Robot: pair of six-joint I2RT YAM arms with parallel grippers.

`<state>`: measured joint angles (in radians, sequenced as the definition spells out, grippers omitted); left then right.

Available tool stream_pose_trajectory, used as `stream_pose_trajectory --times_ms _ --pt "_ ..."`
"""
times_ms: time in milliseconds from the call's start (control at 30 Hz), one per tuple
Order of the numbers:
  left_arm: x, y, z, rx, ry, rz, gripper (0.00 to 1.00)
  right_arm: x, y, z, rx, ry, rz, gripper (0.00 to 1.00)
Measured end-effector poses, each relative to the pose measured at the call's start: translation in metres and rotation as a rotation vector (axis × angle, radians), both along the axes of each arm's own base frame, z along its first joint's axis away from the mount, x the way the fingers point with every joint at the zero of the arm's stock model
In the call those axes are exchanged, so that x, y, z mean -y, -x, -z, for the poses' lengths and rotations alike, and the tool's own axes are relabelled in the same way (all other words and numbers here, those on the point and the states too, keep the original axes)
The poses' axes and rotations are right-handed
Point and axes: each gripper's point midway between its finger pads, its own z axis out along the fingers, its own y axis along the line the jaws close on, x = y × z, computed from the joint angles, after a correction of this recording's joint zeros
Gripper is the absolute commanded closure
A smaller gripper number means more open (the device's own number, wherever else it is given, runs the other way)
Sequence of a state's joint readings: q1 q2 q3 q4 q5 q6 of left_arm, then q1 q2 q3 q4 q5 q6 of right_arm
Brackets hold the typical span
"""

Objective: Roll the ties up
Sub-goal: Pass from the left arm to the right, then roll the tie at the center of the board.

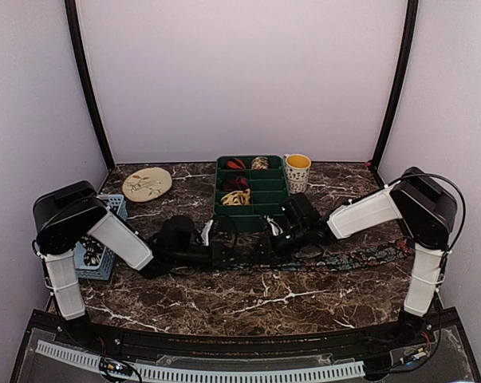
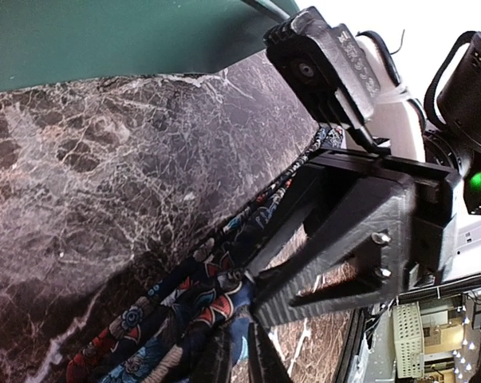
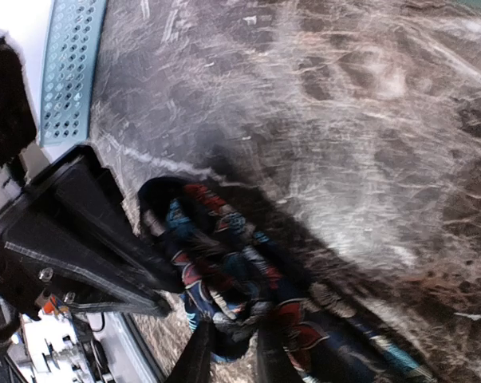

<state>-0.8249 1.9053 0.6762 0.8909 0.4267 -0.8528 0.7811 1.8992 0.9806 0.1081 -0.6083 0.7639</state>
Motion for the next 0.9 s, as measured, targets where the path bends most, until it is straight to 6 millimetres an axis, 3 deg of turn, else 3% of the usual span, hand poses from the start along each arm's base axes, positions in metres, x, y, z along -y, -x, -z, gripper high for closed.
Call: stream_pose_trajectory --times_ms 67,133,200,333,467,533,633,733,900 --pt "-0.001 0.001 0.002 0.003 -0.007 0.003 0.79 0.001 -0.001 0.003 0.010 0.015 -0.003 1.00" --pt "-0.003 0.003 0.003 0.015 -0.027 0.013 0.67 0.005 -0.002 0.009 0.012 0.046 0.006 1.00" --pt "-0.006 0.005 0.000 0.049 -0.050 0.029 0.45 0.007 -0.002 0.011 0.015 0.060 0.008 1.00" --pt "-0.015 0.005 -0.034 0.204 -0.086 0.059 0.20 0.010 -0.003 0.015 0.032 0.084 0.007 1.00" --pt "-0.025 0.002 -0.073 0.422 -0.131 0.076 0.13 0.012 -0.003 0.016 0.044 0.092 -0.005 1.00" --pt "-0.031 -0.001 -0.082 0.511 -0.169 0.074 0.02 0.012 -0.002 0.016 0.049 0.094 -0.011 1.00" --pt "-0.043 0.000 -0.088 0.640 -0.189 0.060 0.01 0.012 -0.002 0.017 0.055 0.096 -0.019 1.00" --pt "-0.055 0.010 -0.076 0.744 -0.226 0.096 0.01 0.012 -0.002 0.017 0.061 0.096 -0.025 1.00" --pt "-0.033 0.005 -0.068 0.860 -0.298 0.263 0.05 0.011 -0.003 0.014 0.073 0.095 -0.037 1.00"
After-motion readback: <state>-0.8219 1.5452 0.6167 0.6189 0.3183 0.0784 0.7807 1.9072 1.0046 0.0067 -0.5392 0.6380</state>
